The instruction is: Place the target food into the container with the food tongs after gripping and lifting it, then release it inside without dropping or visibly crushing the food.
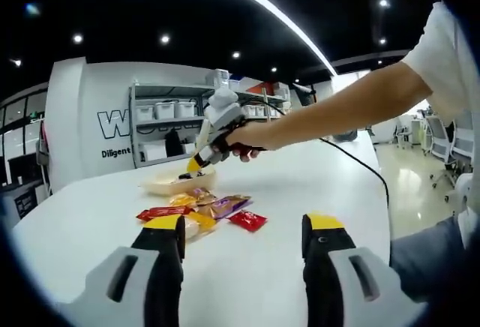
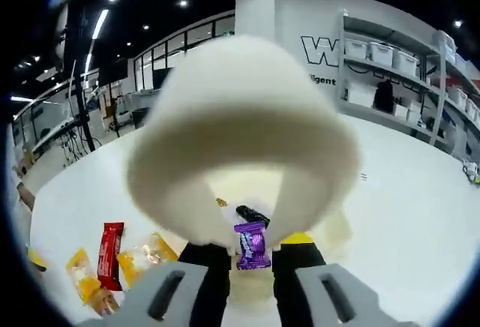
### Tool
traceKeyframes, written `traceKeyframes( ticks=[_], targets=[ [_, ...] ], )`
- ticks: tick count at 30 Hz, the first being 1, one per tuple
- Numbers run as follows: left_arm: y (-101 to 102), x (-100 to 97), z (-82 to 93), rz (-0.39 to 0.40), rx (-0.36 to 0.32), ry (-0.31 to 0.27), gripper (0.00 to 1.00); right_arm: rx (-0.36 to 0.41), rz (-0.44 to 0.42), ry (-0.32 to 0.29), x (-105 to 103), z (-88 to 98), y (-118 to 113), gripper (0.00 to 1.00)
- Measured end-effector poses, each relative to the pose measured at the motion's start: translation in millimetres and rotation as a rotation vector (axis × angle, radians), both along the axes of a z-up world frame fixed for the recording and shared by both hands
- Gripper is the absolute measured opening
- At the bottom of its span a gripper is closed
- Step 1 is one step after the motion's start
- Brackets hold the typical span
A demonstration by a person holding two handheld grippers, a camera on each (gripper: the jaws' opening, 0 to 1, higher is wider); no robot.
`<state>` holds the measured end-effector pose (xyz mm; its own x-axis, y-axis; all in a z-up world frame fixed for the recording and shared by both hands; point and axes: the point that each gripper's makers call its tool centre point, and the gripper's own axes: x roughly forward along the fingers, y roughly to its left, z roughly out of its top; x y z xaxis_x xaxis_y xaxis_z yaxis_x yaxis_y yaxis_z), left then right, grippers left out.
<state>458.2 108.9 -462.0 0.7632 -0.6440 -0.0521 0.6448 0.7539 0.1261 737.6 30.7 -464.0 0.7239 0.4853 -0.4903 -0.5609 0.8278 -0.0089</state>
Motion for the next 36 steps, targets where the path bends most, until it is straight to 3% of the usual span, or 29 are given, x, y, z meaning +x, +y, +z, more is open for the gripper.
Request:
traceKeyframes(
  ticks=[12, 23, 36],
  targets=[
    [-2, -1.0, 0.6, 0.002, 0.003, -0.002, 0.61, 0.014, 0.004, 0.014, -13, -3.9, -4, 0.16],
    [-2, 0.1, 0.4, 0.001, 0.01, -0.005, 0.58, 0.018, -0.003, 0.01, -7, 1.9, -9, 0.16],
    [0, 0.9, 1.9, 0.005, 0.003, -0.007, 0.6, 0.042, 0.032, 0.0, -21, 22.9, -8, 0.14]
  ],
)
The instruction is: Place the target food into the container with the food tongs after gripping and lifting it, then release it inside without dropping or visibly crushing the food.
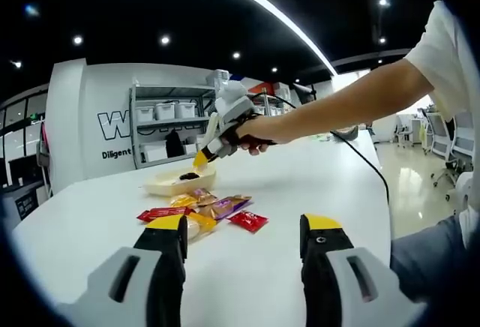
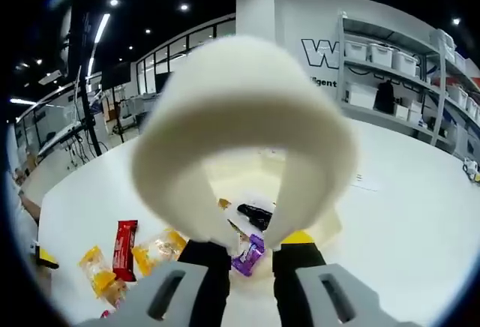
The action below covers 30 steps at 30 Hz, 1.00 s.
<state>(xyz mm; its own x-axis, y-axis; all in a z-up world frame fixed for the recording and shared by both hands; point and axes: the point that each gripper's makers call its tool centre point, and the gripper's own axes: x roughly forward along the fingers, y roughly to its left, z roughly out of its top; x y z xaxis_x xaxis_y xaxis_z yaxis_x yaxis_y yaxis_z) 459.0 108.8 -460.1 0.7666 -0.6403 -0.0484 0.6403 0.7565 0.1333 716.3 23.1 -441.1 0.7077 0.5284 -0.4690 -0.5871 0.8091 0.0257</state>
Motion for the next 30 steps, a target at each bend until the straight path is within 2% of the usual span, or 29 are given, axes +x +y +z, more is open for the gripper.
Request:
traceKeyframes(
  ticks=[8, 16, 18, 24, 30],
  targets=[
    [2, 1.0, 0.2, 0.011, -0.004, 0.002, 0.65, 0.007, 0.052, -0.008, -33, 14.1, 5, 0.15],
    [9, 6.0, -0.2, 0.051, -0.009, 0.007, 0.79, -0.029, 0.108, -0.005, -71, 15.1, 4, 0.16],
    [9, 5.7, -1.1, 0.051, -0.011, 0.017, 0.8, -0.038, 0.113, -0.005, -77, 15.1, 2, 0.16],
    [15, 9.1, 0.3, 0.088, -0.028, 0.022, 0.91, -0.058, 0.129, 0.001, -97, 15.3, -4, 0.16],
    [17, 9.9, 1.9, 0.101, -0.019, 0.007, 0.94, -0.057, 0.144, 0.013, -114, 17.5, -1, 0.16]
  ],
)
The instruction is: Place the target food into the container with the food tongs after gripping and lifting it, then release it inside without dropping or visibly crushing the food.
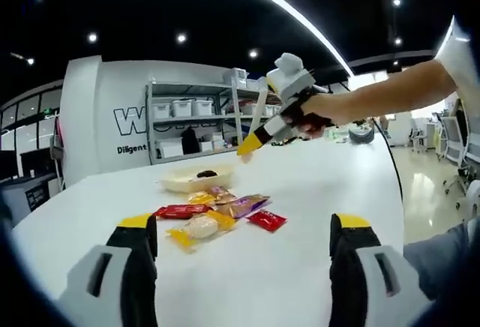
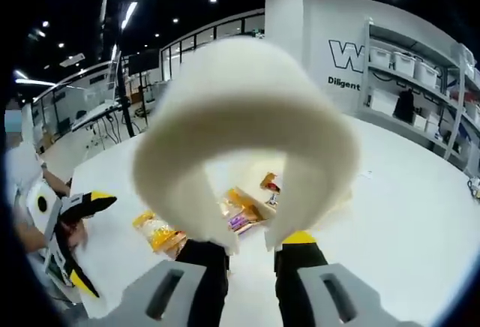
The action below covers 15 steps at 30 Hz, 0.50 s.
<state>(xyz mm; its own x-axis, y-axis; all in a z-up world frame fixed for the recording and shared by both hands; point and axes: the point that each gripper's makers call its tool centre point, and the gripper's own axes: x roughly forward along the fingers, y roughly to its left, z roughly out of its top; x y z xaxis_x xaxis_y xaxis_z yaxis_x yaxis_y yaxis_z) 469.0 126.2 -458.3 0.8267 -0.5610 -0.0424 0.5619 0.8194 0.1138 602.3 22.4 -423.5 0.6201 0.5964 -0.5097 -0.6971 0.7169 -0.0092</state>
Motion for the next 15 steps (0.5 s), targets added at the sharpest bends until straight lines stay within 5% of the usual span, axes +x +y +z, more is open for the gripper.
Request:
traceKeyframes(
  ticks=[15],
  targets=[
    [17, 6.0, 2.8, 0.053, -0.027, 0.016, 0.93, 0.039, 0.032, 0.08, -64, -2.3, 27, 0.17]
  ],
)
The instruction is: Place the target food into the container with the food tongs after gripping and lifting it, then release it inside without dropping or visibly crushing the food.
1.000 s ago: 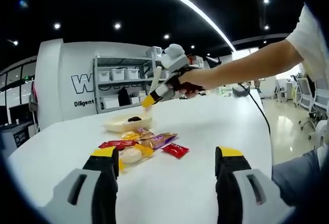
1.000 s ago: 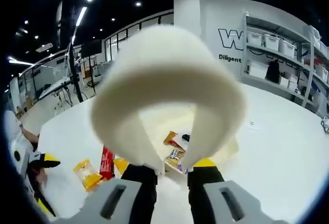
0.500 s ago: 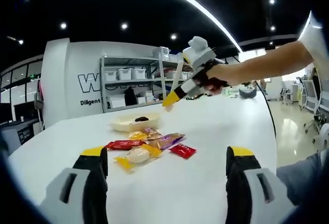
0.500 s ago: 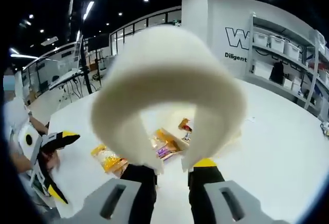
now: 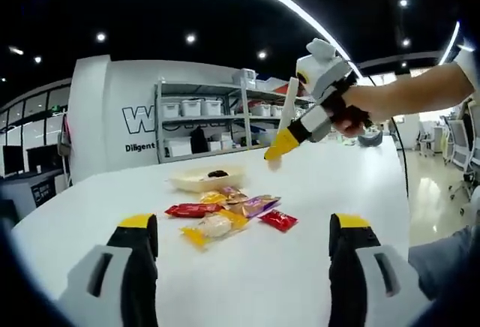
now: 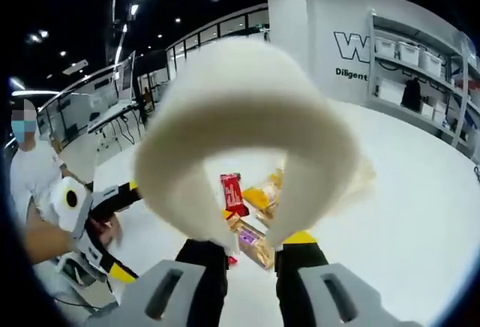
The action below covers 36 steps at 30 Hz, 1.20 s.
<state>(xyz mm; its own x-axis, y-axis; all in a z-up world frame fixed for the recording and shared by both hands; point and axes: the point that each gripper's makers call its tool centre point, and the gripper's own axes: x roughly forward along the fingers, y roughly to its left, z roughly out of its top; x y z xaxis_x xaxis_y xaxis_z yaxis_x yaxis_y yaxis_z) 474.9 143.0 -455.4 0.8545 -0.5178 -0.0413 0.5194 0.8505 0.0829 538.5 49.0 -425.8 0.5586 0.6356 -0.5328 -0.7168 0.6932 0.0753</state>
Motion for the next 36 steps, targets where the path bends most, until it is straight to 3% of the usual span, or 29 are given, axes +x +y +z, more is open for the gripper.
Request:
traceKeyframes(
  ticks=[4, 10, 11, 12, 14, 21, 24, 36],
  targets=[
    [3, -1.1, 3.2, 0.007, -0.03, 0.001, 0.93, -0.006, 0.005, -0.005, -6, -4.2, 2, 0.17],
    [-4, -5.3, 3.7, -0.005, -0.02, -0.01, 0.89, -0.009, 0.004, 0.013, -13, -20.4, 12, 0.18],
    [-7, -6.5, 3.2, -0.015, -0.015, -0.012, 0.89, -0.014, 0.009, 0.019, -15, -23.8, 14, 0.18],
    [-14, -10.7, -2.3, -0.057, 0.033, -0.004, 0.89, -0.019, 0.012, 0.027, -17, -28.8, 18, 0.18],
    [-16, -11.4, -2.3, -0.053, 0.047, -0.016, 0.87, -0.032, 0.02, 0.028, -20, -34.9, 23, 0.18],
    [-14, -8.5, 0.1, -0.059, 0.019, -0.013, 0.86, -0.042, 0.021, 0.056, -23, -49.5, 31, 0.18],
    [-17, -11.2, 0.2, -0.068, 0.028, -0.016, 0.86, -0.1, 0.038, 0.019, -25, -52.5, 28, 0.18],
    [-20, -14.8, 1.8, -0.083, 0.027, -0.023, 0.84, -0.142, 0.037, 0.015, -29, -50.0, 6, 0.19]
  ],
)
